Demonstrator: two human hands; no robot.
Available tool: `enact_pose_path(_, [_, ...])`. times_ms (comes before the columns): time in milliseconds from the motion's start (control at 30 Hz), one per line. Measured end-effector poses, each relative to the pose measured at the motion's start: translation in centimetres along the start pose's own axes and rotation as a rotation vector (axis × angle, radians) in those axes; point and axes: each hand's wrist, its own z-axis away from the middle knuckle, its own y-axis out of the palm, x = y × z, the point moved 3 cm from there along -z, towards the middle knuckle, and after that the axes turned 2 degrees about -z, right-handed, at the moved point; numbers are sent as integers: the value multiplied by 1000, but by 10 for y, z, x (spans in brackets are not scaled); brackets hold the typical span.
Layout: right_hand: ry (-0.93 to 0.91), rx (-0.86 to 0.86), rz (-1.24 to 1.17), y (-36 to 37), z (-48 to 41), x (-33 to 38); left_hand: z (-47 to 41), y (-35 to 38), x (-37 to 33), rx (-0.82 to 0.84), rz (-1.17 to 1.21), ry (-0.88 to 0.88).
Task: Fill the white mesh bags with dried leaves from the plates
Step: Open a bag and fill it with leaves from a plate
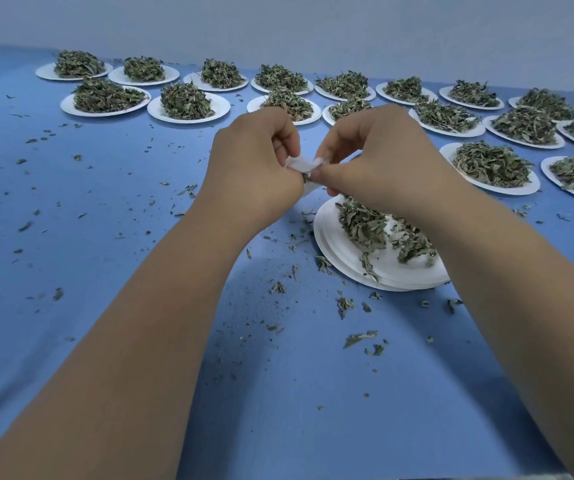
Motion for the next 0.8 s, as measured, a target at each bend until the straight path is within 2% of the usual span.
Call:
enact_pose_path(67, [-61,-48,148,5,0,2,0,1,0,21,32,-25])
enact_pose_path(200, [-149,-145,312,15,-2,4,5,6,-6,122,318,-79])
enact_pose_path(233, [-161,-148,331,17,-3,3,5,7,-5,130,329,-84])
enact_pose_path(300, [-175,-112,294,17,-3,2,3,7,-2,87,232,-87])
enact_pose_path(367, [-179,-42,150,12,1,2,1,6,2,11,130,-94])
enact_pose_path(433, [-213,-6,66,4,7,2,1,6,1,-16,140,-103])
enact_pose_path(567, [-336,-128,130,-2,18,4,2,7,-2,-68,274,-198])
enact_pose_path(700, [-322,-158,230,1,10,-2,3,6,-8,28,507,-239])
enact_pose_path(800, [-241,-112,252,2,1,-9,5,9,-11,119,506,-165])
